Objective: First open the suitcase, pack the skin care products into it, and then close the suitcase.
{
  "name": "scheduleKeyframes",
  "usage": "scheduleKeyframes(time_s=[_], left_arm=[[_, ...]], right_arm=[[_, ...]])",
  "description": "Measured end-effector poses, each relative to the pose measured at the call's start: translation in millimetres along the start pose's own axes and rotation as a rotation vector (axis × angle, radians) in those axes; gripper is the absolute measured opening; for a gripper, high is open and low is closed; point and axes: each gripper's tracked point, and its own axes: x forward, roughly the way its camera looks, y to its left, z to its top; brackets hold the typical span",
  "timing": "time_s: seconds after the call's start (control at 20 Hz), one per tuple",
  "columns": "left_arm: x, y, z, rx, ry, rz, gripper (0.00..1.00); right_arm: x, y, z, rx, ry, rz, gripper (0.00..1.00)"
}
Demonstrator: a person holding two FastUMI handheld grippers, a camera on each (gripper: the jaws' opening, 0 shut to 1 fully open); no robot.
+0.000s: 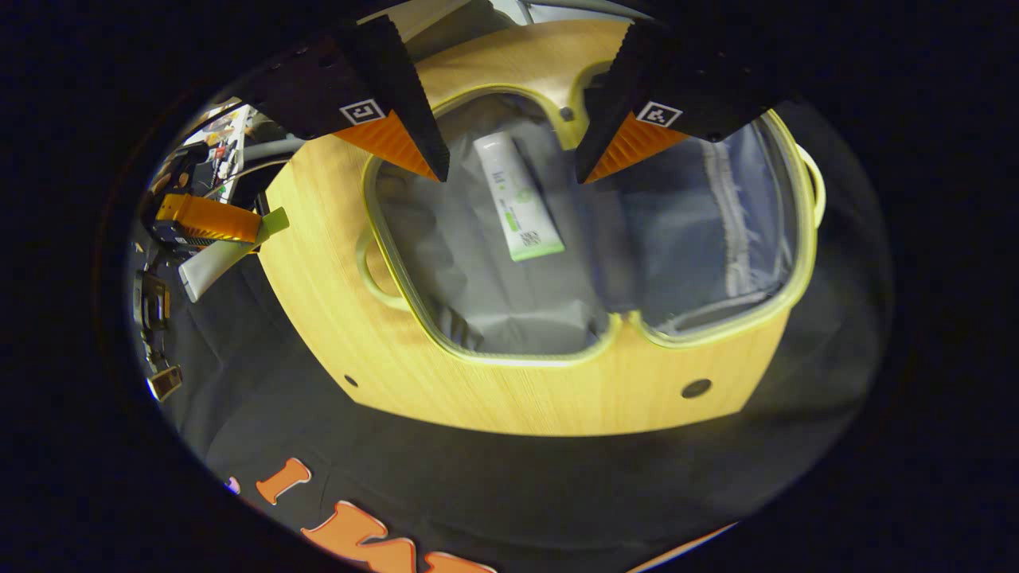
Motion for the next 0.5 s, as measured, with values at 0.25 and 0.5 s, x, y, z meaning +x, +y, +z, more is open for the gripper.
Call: scheduleKeyframes(time_s=[0.25,0.5], left_arm=[[-102,47,36,-0.049,-0.276,0.087,0.96],[-215,91,51,-0.095,-0.456,0.229,0.98]], right_arm=[[28,57,10,-0.11,0.072,0.069,0.3],[70,101,-17,-0.087,0.237,0.153,0.31]])
